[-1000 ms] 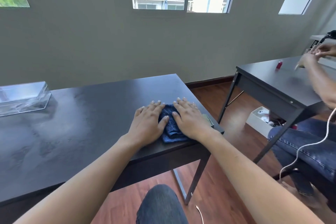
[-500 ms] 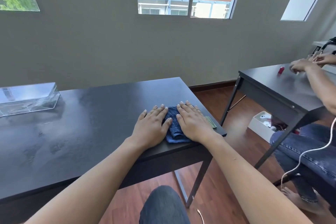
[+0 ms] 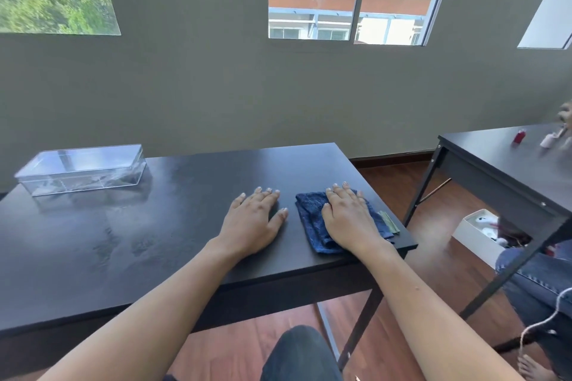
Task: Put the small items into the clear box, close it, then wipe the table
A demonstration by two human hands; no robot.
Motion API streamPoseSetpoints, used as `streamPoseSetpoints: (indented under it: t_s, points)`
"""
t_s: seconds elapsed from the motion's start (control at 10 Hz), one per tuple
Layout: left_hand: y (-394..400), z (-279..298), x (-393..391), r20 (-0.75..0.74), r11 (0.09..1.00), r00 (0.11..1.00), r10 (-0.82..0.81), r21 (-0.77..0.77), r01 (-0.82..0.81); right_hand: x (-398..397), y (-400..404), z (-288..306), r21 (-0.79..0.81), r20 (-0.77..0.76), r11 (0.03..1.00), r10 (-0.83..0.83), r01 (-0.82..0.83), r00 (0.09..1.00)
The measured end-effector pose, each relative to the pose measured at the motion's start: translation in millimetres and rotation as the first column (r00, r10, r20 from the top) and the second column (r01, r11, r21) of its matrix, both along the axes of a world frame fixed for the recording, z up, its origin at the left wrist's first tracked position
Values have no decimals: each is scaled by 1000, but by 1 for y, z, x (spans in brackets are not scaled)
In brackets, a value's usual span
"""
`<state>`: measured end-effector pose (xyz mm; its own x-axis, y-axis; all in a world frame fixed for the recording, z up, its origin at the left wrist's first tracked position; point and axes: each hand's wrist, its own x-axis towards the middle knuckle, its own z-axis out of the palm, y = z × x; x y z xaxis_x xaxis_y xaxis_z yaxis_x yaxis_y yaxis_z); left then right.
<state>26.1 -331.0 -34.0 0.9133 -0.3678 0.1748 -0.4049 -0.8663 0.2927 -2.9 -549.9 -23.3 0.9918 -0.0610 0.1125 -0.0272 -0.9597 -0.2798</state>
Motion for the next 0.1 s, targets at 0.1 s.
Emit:
streamPoseSetpoints:
  t_s: [0.1]
  points:
    - [36, 1, 3, 6, 997, 997, 79, -11, -79, 5, 19, 0, 23, 57, 999, 43, -45, 997]
